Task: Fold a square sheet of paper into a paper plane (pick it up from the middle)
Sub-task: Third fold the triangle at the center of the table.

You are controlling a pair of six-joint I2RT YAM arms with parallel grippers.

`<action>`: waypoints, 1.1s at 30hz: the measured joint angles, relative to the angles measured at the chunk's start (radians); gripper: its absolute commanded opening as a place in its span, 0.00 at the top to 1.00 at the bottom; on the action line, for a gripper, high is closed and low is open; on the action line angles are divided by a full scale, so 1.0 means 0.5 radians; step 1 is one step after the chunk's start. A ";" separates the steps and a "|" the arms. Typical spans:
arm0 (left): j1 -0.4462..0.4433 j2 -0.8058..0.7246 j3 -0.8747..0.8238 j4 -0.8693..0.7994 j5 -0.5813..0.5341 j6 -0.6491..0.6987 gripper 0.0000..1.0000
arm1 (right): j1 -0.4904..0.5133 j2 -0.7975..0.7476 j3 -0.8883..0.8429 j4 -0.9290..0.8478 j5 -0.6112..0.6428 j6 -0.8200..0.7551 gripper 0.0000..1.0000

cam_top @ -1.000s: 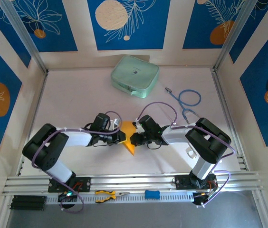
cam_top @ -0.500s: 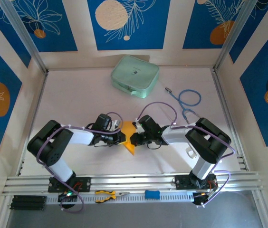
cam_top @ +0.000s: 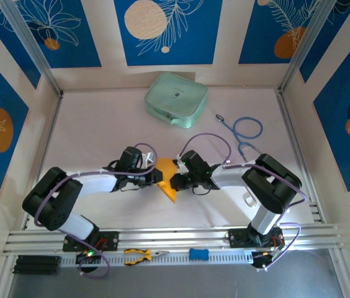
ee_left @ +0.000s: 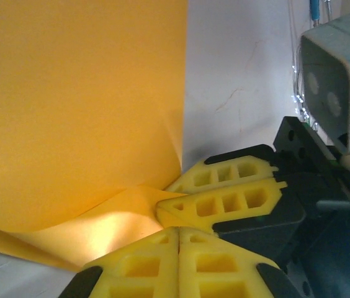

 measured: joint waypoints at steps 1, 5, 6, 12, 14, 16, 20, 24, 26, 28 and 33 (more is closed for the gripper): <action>0.000 0.019 0.000 0.005 -0.001 0.000 0.94 | 0.000 0.003 0.004 -0.002 0.000 0.000 1.00; 0.000 0.129 0.000 0.010 -0.002 -0.007 0.97 | 0.000 0.003 0.007 -0.004 0.000 0.000 1.00; 0.000 0.157 0.000 0.009 -0.002 -0.007 0.98 | 0.001 0.003 0.007 -0.004 0.000 0.000 0.99; 0.000 0.219 0.000 0.009 -0.009 0.002 1.00 | 0.002 0.003 0.010 -0.008 -0.001 0.014 0.94; 0.001 0.219 0.000 0.008 -0.008 0.009 1.00 | 0.002 0.003 0.022 -0.032 -0.004 0.023 0.86; 0.000 0.221 0.000 0.009 -0.009 0.011 1.00 | 0.002 0.002 0.034 -0.050 -0.027 0.040 0.73; 0.000 0.221 0.001 0.008 -0.010 0.018 1.00 | -0.002 -0.062 0.066 -0.140 -0.030 0.109 0.60; 0.000 0.221 0.002 0.005 -0.009 0.043 1.00 | -0.034 -0.240 0.064 -0.245 -0.034 0.203 0.60; 0.000 0.220 0.002 0.002 -0.010 0.049 1.00 | -0.037 -0.314 0.064 -0.243 -0.092 0.249 0.75; 0.000 0.220 0.003 -0.001 -0.010 0.056 1.00 | -0.020 -0.347 0.061 -0.232 -0.143 0.301 0.91; 0.000 0.219 0.011 -0.015 -0.016 0.062 1.00 | 0.076 -0.320 0.037 -0.181 -0.230 0.435 1.00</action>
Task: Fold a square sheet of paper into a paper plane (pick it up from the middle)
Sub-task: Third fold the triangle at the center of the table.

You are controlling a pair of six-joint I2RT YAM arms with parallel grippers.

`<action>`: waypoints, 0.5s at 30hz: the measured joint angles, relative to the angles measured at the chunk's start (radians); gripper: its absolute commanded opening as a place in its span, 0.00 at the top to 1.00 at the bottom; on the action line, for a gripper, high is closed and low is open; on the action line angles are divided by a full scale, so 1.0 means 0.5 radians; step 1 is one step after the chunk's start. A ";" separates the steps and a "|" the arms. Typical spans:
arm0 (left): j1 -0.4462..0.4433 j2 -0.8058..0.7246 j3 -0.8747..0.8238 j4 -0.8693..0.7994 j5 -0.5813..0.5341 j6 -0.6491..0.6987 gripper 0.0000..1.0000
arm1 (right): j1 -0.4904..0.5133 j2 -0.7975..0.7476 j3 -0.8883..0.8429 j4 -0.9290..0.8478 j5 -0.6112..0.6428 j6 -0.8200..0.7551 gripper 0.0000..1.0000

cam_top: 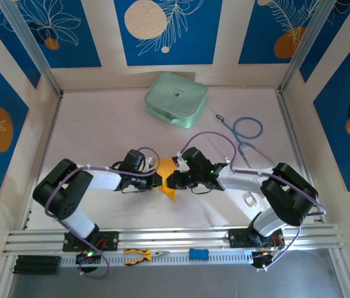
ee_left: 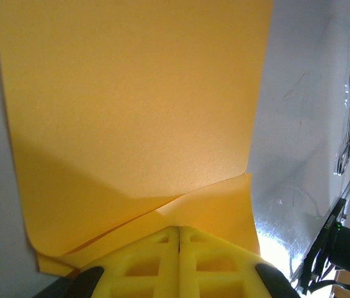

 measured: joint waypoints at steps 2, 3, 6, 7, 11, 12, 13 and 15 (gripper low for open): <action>0.000 0.000 0.002 -0.007 0.000 0.001 1.00 | 0.038 0.034 0.000 -0.002 0.007 0.035 1.00; 0.000 0.000 0.003 -0.007 -0.001 0.001 1.00 | 0.050 0.053 0.002 -0.001 0.005 0.051 1.00; 0.000 0.000 0.006 -0.014 -0.001 0.001 1.00 | 0.077 0.134 0.023 -0.002 -0.005 0.082 1.00; 0.000 0.000 0.006 -0.014 -0.001 0.001 1.00 | 0.084 0.171 0.040 -0.003 -0.007 0.083 1.00; 0.000 0.000 0.006 -0.014 -0.001 0.001 1.00 | 0.095 0.247 0.076 -0.002 -0.008 0.098 1.00; 0.000 0.000 0.006 -0.014 -0.001 0.001 1.00 | 0.094 0.250 0.076 -0.002 -0.006 0.104 1.00; 0.000 0.000 0.006 -0.014 -0.001 0.001 1.00 | 0.094 0.253 0.078 -0.004 -0.002 0.105 1.00; 0.000 0.000 0.006 -0.014 -0.001 0.001 1.00 | 0.094 0.264 0.082 -0.010 0.001 0.109 1.00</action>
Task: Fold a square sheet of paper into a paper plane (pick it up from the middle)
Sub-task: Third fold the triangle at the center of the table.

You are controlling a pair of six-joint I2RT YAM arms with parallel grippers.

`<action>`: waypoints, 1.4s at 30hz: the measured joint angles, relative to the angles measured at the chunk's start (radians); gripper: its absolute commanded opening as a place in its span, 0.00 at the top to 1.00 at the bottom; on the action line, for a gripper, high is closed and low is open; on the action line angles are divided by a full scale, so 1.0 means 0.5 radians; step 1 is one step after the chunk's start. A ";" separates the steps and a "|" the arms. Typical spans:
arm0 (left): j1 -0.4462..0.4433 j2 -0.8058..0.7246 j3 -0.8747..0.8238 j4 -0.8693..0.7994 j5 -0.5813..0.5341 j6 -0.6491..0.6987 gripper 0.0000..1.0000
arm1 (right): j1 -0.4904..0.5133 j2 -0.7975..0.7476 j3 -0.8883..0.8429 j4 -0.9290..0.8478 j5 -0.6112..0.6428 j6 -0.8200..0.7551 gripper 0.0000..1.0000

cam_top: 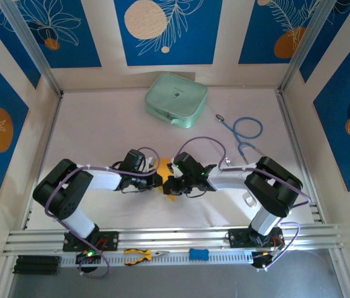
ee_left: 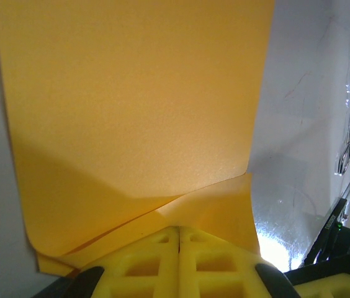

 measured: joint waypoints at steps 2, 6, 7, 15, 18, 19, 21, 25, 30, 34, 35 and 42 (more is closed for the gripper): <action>0.000 0.000 0.000 -0.001 0.000 0.000 1.00 | 0.000 0.014 0.000 -0.008 0.002 0.008 1.00; 0.000 0.000 0.005 -0.014 -0.001 0.000 1.00 | 0.000 0.033 -0.001 -0.037 0.014 0.012 1.00; 0.000 0.000 0.007 -0.017 -0.002 0.000 1.00 | 0.000 0.033 -0.002 -0.041 0.014 0.012 1.00; 0.000 0.000 0.017 -0.039 -0.006 0.021 1.00 | 0.001 -0.019 -0.034 -0.100 0.052 0.018 1.00; 0.000 0.000 0.019 -0.045 -0.007 0.032 1.00 | 0.017 -0.050 -0.029 -0.113 0.052 0.018 1.00; 0.000 0.000 0.020 -0.048 -0.007 0.036 1.00 | 0.024 -0.050 -0.023 -0.113 0.052 0.018 1.00; 0.000 0.000 0.023 -0.054 -0.007 0.037 1.00 | 0.039 -0.050 -0.011 -0.114 0.052 0.018 1.00; 0.000 0.000 0.030 -0.069 -0.008 0.037 1.00 | 0.063 -0.022 0.036 -0.118 0.051 0.018 1.00; 0.000 0.000 0.030 -0.069 -0.008 0.037 1.00 | 0.069 0.073 0.076 -0.112 0.067 0.034 1.00; 0.000 0.000 0.030 -0.070 -0.008 0.038 1.00 | 0.063 0.117 0.049 -0.101 0.075 0.064 1.00; 0.000 0.000 0.030 -0.071 -0.008 0.038 1.00 | 0.060 0.117 0.027 -0.082 0.074 0.072 1.00; 0.000 0.000 0.038 -0.085 -0.008 0.050 1.00 | 0.040 0.092 -0.102 0.138 0.041 0.117 1.00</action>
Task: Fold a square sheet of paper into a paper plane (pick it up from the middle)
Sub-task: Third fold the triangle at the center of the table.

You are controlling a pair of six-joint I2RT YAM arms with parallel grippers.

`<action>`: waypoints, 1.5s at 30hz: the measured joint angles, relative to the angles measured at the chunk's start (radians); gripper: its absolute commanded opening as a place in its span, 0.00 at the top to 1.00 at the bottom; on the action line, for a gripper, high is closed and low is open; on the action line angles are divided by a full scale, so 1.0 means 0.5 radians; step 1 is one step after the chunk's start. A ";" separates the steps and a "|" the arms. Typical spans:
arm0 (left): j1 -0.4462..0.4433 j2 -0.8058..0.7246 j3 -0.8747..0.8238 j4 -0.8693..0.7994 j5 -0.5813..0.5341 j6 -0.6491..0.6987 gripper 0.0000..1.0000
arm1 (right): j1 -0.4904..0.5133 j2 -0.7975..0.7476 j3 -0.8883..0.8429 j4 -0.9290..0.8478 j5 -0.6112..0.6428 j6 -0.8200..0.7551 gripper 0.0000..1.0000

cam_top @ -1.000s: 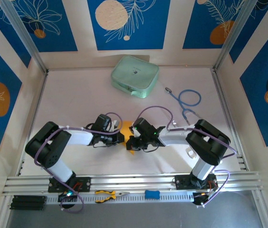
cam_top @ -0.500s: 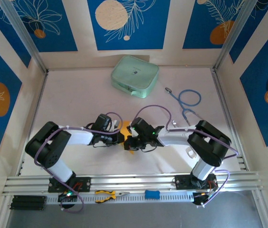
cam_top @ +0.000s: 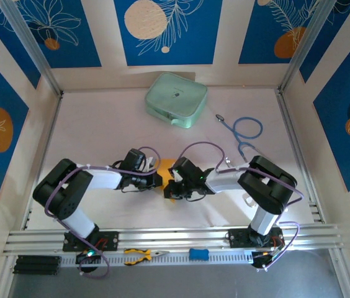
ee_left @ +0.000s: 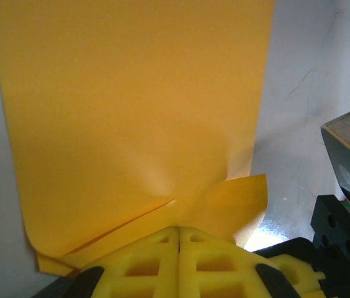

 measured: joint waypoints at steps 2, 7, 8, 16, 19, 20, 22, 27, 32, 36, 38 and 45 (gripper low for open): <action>0.000 0.000 0.000 -0.001 0.000 0.001 1.00 | -0.007 -0.011 -0.032 0.041 -0.006 0.013 1.00; 0.000 0.000 0.001 -0.005 0.000 0.001 1.00 | -0.014 -0.050 -0.103 0.109 -0.030 0.031 1.00; 0.000 0.000 0.001 -0.005 0.000 0.001 1.00 | -0.016 -0.059 -0.118 0.118 -0.035 0.036 1.00; 0.000 0.000 0.001 -0.007 -0.001 0.001 1.00 | -0.012 -0.135 -0.236 0.182 -0.044 0.091 1.00; 0.000 0.000 0.001 -0.013 0.000 0.001 1.00 | 0.009 -0.172 -0.280 0.195 -0.040 0.120 0.99; 0.000 0.000 0.001 -0.014 0.001 0.001 1.00 | 0.020 -0.188 -0.294 0.195 -0.036 0.127 0.99; 0.000 0.000 0.001 -0.014 0.001 0.001 1.00 | 0.040 -0.219 -0.321 0.177 -0.036 0.149 0.99; 0.000 0.000 0.001 -0.014 0.001 0.001 1.00 | 0.057 -0.334 -0.333 0.008 -0.021 0.163 0.98; 0.000 -0.002 0.001 -0.014 0.001 0.000 1.00 | 0.008 -0.534 -0.251 -0.161 0.041 0.170 1.00; 0.000 -0.002 0.001 -0.014 0.001 0.000 1.00 | -0.033 -0.437 -0.060 -0.189 0.034 0.168 1.00; 0.000 -0.002 0.001 -0.013 0.001 0.000 1.00 | -0.038 -0.339 0.003 -0.171 0.025 0.169 1.00; 0.000 -0.002 0.001 -0.013 0.001 0.000 1.00 | -0.045 -0.127 0.018 -0.151 0.021 0.185 1.00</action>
